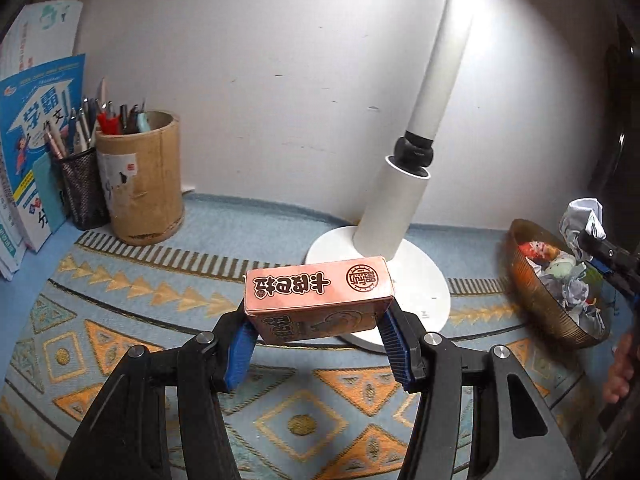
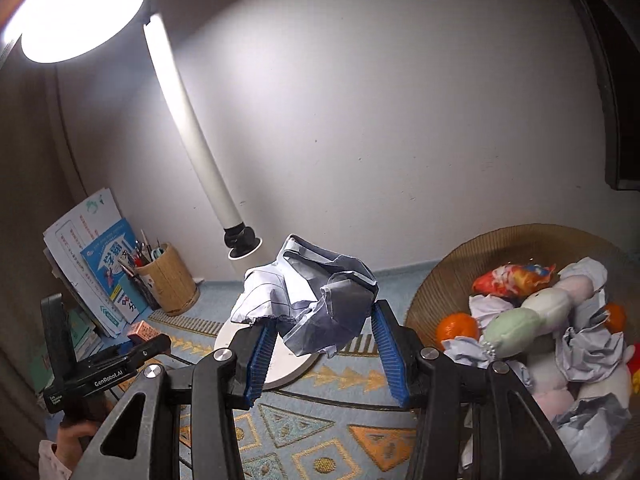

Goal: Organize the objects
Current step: 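Carry the snack box and paper ball into the glass bowl and open both tools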

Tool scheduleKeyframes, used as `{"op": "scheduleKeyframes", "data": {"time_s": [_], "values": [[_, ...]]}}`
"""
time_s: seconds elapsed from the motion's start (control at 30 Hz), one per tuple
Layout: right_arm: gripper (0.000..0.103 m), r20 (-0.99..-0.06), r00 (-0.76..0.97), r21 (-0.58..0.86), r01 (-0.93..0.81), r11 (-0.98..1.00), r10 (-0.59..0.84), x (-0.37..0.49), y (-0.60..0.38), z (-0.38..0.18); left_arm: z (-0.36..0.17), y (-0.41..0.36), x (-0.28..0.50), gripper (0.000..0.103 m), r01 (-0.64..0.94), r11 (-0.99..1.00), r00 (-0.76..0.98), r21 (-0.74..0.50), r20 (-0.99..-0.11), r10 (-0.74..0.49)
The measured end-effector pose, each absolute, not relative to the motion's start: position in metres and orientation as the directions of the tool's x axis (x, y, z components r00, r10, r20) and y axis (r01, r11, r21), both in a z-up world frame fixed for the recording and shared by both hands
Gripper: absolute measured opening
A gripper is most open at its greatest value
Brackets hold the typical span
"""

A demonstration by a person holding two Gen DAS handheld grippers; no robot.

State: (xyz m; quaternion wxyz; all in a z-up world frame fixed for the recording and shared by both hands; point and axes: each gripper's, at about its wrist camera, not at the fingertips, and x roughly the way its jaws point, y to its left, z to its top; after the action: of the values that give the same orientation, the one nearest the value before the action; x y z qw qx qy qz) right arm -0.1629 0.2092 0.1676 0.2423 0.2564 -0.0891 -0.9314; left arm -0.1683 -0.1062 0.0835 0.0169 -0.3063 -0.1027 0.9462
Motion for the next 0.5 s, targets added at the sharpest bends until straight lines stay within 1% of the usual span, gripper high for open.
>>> {"op": "scheduleKeyframes", "data": {"time_s": [0.07, 0.17, 0.33, 0.43, 0.5], "values": [[0.047, -0.415, -0.774, 0.282, 0.391, -0.876, -0.478, -0.166, 0.231, 0.181, 0.097, -0.085, -0.174, 0.053, 0.0, -0.977, -0.813, -0.212, -0.569, 0.124], [0.047, -0.378, -0.825, 0.249, 0.346, -0.905, -0.42, -0.167, 0.267, 0.201, 0.121, -0.047, -0.183, 0.053, -0.065, -0.975, -0.831, -0.213, -0.53, 0.171], [0.048, -0.339, -0.875, 0.254, 0.269, -0.929, -0.345, -0.177, 0.321, 0.217, 0.149, 0.045, -0.204, 0.053, -0.199, -0.963, -0.826, -0.183, -0.498, 0.266], [0.048, -0.348, -0.881, 0.228, 0.251, -0.941, -0.32, -0.18, 0.341, 0.218, 0.15, 0.106, -0.213, 0.054, -0.288, -0.947, -0.806, -0.139, -0.499, 0.319], [0.048, -0.37, -0.882, 0.193, 0.235, -0.953, -0.292, -0.182, 0.35, 0.216, 0.143, 0.141, -0.219, 0.054, -0.338, -0.933, -0.777, -0.124, -0.522, 0.351]]}}
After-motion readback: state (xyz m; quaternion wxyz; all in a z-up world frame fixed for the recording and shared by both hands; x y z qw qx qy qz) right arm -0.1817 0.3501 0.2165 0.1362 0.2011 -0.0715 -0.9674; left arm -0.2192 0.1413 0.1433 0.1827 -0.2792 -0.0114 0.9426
